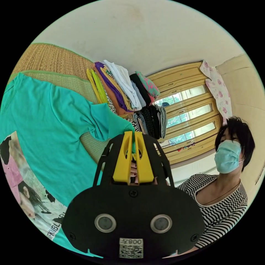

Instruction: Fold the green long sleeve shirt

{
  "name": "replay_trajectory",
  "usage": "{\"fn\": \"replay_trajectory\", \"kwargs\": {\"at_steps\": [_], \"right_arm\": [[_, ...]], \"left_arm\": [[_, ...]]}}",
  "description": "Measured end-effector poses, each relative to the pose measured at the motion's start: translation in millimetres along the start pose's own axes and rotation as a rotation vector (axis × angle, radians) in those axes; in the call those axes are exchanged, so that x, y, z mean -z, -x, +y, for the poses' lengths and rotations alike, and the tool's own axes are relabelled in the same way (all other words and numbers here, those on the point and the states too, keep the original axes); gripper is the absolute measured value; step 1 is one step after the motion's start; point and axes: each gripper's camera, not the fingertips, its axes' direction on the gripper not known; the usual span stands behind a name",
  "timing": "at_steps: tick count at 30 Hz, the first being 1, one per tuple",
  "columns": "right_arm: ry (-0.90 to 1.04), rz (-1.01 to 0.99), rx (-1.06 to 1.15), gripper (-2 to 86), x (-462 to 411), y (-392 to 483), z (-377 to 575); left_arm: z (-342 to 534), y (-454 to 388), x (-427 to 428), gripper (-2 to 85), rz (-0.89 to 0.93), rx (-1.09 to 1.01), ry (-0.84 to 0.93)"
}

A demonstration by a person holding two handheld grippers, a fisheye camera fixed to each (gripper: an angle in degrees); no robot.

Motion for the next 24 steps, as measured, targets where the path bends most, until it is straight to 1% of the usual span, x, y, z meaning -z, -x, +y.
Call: {"fn": "replay_trajectory", "kwargs": {"at_steps": [4, 6, 13, 15, 17, 18, 20, 22, 24], "right_arm": [[0.033, 0.033, 0.051, 1.3, -34.8, 23.8, 1.5], [0.064, 0.041, 0.078, 1.0, -61.3, 35.3, 2.0], [0.238, 0.005, 0.144, 0.6, -208.0, 53.7, 30.7], [0.294, 0.012, 0.149, 0.6, -248.0, 49.0, 46.7], [0.363, 0.035, 0.133, 0.5, -297.9, 30.8, 72.0], [0.38, 0.041, 0.127, 0.5, -309.4, 24.5, 78.7], [0.436, 0.072, 0.078, 0.5, -348.3, -6.4, 105.2], [0.464, 0.082, 0.035, 0.5, -371.8, -30.6, 124.7], [0.49, 0.107, 0.01, 0.5, -392.3, -50.8, 141.9]], "left_arm": [[-3.5, -8.7, 41.2, 1.3, -0.012, -0.025, -0.023], [-6.6, -22.6, 78.7, 1.3, -0.045, -0.068, -0.039], [12.0, -53.9, 205.7, 1.2, -0.179, -0.138, -0.099], [29.3, -53.9, 248.1, 1.2, -0.265, -0.129, -0.1], [43.8, -45.8, 274.3, 1.2, -0.316, -0.103, -0.098], [53.2, -35.7, 289.1, 1.1, -0.336, -0.074, -0.091], [67.1, -16.5, 308.7, 1.1, -0.356, -0.017, -0.087], [79.1, 2.2, 324.1, 1.1, -0.337, 0.023, -0.081], [90.4, 21.3, 340.7, 1.1, -0.356, 0.058, -0.064]]}}
